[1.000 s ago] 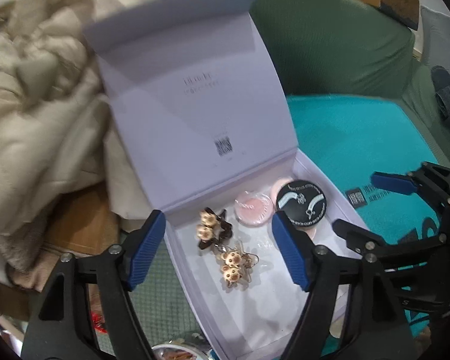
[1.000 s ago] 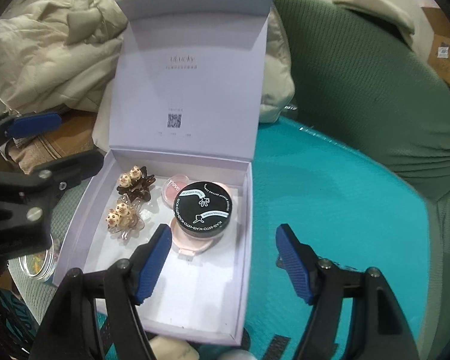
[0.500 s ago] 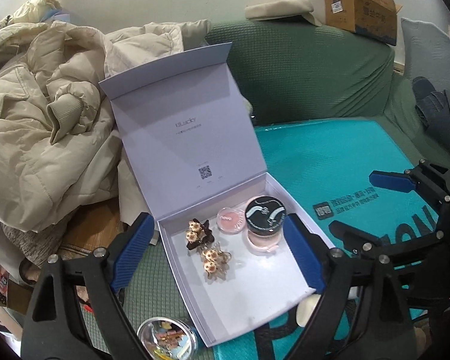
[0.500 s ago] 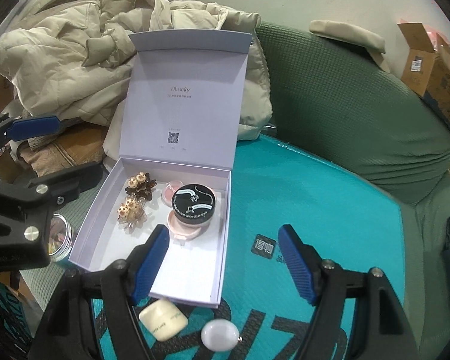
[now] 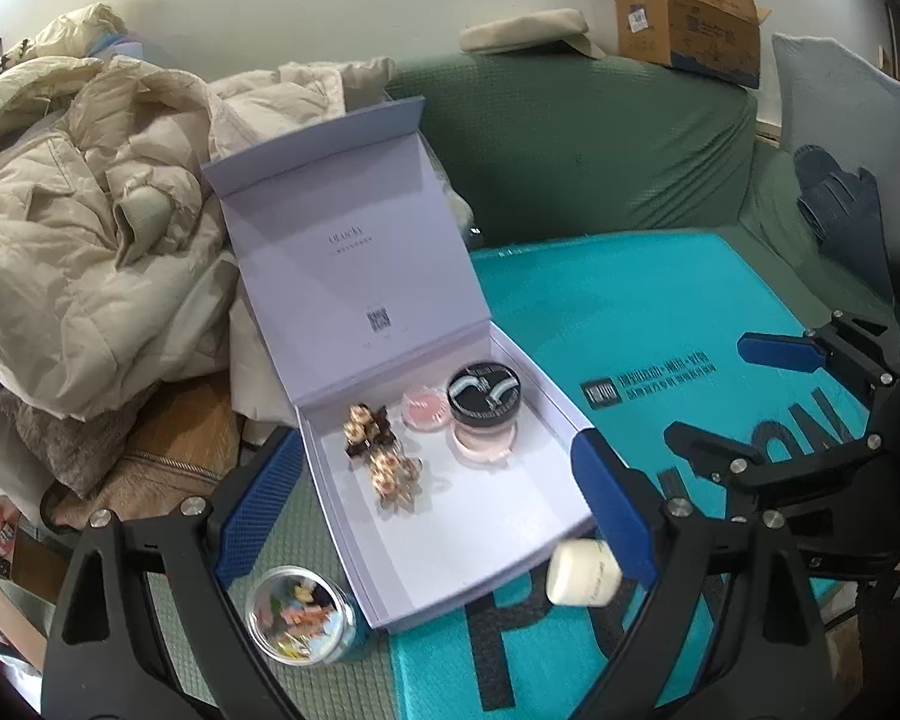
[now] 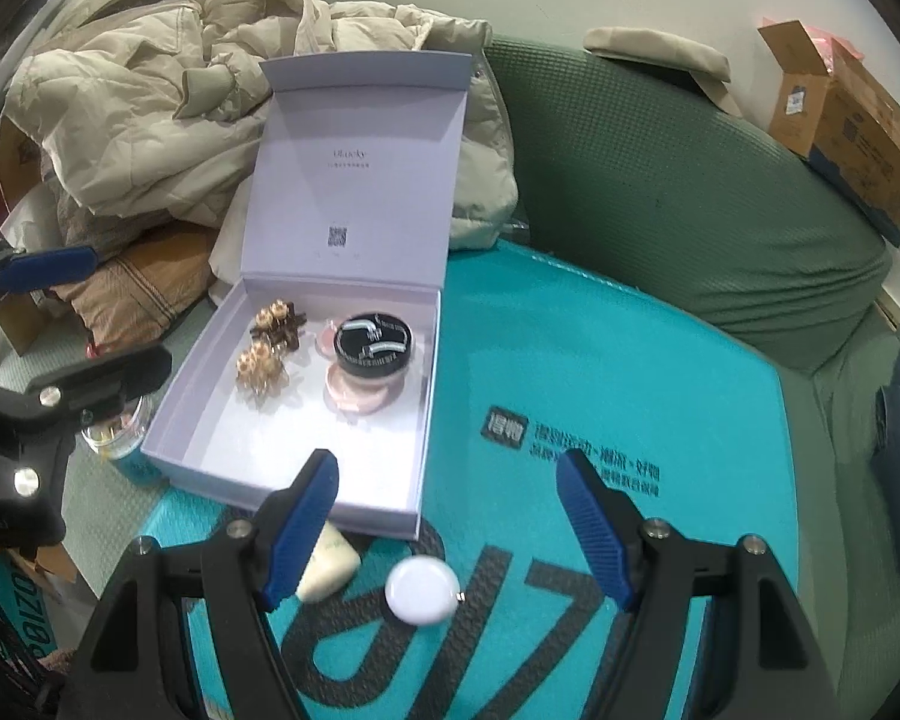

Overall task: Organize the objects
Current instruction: 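Open both tools and withdraw them from the box toward the cream jar and white ball, then approach the cream Flower Lure jar with the left tool while the right tool approaches the white round case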

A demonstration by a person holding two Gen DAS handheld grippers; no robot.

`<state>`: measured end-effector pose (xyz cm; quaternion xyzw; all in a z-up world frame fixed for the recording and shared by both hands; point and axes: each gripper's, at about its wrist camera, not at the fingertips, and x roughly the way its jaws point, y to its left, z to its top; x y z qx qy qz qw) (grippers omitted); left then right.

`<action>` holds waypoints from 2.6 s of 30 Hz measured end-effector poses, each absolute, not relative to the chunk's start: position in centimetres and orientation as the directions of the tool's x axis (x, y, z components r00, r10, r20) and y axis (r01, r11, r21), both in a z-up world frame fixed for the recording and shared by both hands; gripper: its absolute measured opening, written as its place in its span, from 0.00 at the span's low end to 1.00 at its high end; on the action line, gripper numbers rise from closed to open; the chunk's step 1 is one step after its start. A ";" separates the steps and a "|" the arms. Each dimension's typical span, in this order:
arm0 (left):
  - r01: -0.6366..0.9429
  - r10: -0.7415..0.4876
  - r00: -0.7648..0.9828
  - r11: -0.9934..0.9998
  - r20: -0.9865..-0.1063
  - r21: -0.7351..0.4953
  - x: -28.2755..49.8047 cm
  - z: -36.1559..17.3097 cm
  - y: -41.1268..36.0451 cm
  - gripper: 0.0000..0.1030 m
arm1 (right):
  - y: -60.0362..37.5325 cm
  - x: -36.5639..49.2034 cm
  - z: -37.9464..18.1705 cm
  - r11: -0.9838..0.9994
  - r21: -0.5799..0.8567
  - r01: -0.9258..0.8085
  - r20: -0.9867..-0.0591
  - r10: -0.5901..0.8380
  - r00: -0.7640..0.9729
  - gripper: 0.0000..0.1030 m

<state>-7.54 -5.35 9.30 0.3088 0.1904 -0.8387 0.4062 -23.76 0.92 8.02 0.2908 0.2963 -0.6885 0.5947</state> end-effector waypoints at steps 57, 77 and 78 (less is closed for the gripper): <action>0.673 -0.250 -0.483 -0.719 -0.839 -0.174 -12.2 -6.5 2.0 0.88 | 7.6 -24.7 -5.6 -0.291 0.056 0.955 -0.888 -0.451 -0.085 0.74; 0.671 -0.217 -0.479 -0.716 -0.850 -0.195 -13.8 -9.0 -1.2 0.87 | 2.4 -26.0 -6.7 -0.229 0.113 0.967 -0.871 -0.491 -0.015 0.74; 0.668 -0.221 -0.484 -0.718 -0.847 -0.195 -13.8 -9.0 -1.2 0.87 | 2.2 -25.9 -6.7 -0.223 0.114 0.968 -0.869 -0.495 -0.012 0.74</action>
